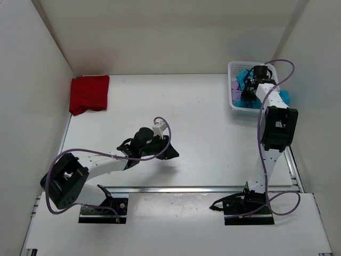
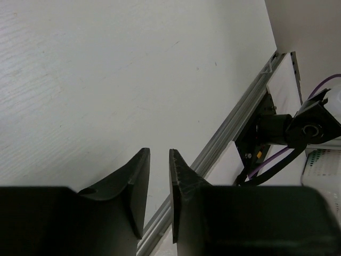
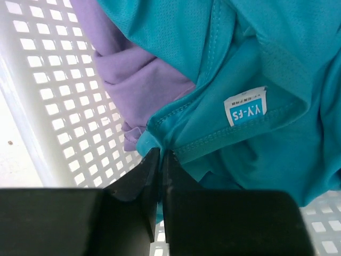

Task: Fold and stack the t-shirts
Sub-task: Grab crumpled tshirt from bin with the right arm, then move the tshirt to the center of the board

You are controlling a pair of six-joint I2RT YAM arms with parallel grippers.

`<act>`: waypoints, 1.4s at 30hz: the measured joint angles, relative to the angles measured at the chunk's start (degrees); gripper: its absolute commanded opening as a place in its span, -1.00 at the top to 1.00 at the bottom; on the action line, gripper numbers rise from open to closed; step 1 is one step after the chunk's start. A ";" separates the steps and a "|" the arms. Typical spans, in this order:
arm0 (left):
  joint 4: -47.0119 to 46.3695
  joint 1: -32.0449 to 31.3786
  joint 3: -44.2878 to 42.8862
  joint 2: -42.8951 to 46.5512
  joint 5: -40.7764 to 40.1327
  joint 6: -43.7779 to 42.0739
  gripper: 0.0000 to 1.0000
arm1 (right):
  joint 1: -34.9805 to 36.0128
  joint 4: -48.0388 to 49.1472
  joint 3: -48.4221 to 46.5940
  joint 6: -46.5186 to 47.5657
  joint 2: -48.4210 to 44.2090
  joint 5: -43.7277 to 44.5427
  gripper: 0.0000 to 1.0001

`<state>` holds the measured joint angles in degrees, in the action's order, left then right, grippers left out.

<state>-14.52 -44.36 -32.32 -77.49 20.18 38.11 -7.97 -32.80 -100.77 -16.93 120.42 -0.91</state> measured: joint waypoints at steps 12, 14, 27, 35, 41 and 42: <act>-2.01 4.52 0.02 -0.94 3.26 5.09 0.17 | 4.76 -1.36 -3.58 0.83 -17.99 1.88 1.00; -2.08 6.10 0.00 -0.85 3.23 6.10 0.17 | 7.50 -0.92 -8.20 1.18 -22.58 -0.09 1.00; -1.27 28.89 4.90 9.62 5.40 14.12 -0.01 | 19.85 16.31 -27.76 -7.10 -34.14 -32.26 1.00; 2.27 34.51 6.62 13.75 4.31 13.60 -0.10 | 12.07 42.21 20.37 -18.60 -42.10 -45.90 1.00; 9.53 29.22 6.60 10.32 -1.03 8.02 -0.17 | 8.46 46.47 46.31 -23.41 -28.17 -44.26 0.82; 11.47 27.85 6.56 10.16 -2.75 6.82 -0.26 | 8.17 44.87 46.18 -23.12 -25.62 -42.97 0.44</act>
<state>-3.05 -16.51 -25.76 -67.33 17.43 44.93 0.21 12.08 -54.59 -40.05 94.80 -43.88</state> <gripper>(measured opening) 0.572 0.078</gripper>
